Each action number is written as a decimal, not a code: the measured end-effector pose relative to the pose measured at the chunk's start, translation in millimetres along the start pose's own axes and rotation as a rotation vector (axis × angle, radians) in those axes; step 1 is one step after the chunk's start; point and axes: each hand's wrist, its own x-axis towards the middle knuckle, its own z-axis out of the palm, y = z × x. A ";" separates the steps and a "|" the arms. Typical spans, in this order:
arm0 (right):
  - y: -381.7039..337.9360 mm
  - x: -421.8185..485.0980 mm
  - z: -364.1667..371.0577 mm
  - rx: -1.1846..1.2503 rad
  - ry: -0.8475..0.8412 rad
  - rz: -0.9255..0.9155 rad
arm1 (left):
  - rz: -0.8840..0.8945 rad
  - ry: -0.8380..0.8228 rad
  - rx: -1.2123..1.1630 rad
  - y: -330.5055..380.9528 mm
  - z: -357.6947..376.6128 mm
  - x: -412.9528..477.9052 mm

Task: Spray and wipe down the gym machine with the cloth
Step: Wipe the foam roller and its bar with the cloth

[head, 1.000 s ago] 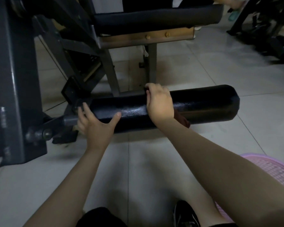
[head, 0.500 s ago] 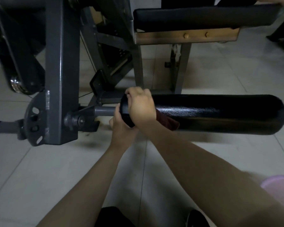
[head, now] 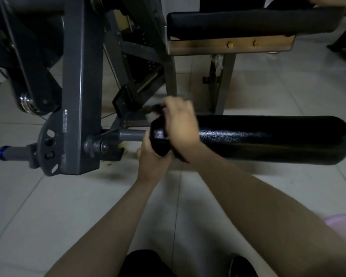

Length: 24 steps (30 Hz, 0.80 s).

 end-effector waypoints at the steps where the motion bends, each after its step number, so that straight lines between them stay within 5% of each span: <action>1: 16.0 4.2 -11.8 -0.080 0.111 0.034 | -0.005 0.000 0.027 -1.1 0.8 0.8; 4: 55.8 6.6 -34.9 -0.274 0.199 0.198 | -0.054 0.012 0.063 2.4 1.7 6.2; 8: 56.9 -5.1 -38.8 -0.336 -0.111 0.368 | -0.092 -0.009 0.108 10.1 -0.1 7.2; 24: -11.0 2.0 9.0 0.090 -0.370 -0.181 | -0.129 0.001 0.182 10.8 6.3 13.2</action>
